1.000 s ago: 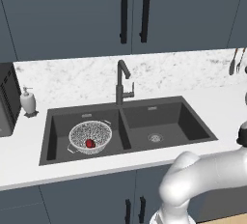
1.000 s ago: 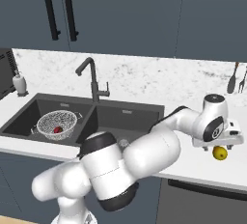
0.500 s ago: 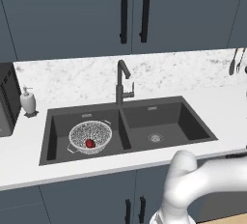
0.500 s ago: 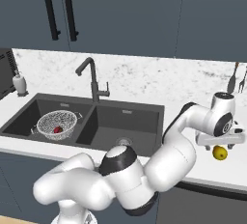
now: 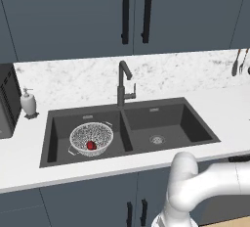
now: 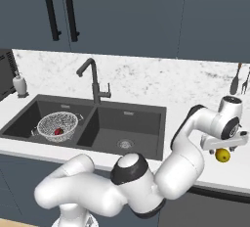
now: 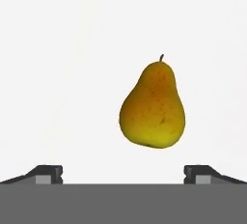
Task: Put the colander in the sink, put the mango, pear in the colander, and turn on the sink faucet and pour water over the colander.
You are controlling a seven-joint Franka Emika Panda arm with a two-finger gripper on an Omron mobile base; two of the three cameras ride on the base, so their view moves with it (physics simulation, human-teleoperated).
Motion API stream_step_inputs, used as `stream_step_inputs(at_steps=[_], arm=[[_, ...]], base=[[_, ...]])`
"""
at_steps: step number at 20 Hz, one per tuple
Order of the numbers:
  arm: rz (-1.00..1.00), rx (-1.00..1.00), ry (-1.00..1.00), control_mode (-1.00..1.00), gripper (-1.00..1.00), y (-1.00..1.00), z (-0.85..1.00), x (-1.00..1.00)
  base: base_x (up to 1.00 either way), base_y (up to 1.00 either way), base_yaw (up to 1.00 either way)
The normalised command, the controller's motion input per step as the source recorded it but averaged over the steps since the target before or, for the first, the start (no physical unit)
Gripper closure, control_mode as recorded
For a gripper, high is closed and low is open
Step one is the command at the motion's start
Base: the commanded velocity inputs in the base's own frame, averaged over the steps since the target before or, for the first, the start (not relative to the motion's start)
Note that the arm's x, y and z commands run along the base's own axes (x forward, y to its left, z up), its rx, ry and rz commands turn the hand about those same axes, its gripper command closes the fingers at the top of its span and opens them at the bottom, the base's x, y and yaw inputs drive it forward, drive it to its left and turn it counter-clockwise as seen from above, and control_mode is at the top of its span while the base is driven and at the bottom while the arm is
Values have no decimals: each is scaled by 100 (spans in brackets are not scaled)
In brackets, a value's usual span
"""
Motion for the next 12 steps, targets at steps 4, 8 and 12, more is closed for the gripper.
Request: stream_step_inputs(at_steps=[4, 8, 12], arm=[[10, 0, 0, -100, -100, -5, -25, 29], [6, 0, 0, -100, -100, -19, -27, 23], [3, 0, 0, -100, -100, -22, -23, 20]], base=[[0, 0, 0], [0, 0, 0], [0, 0, 0]])
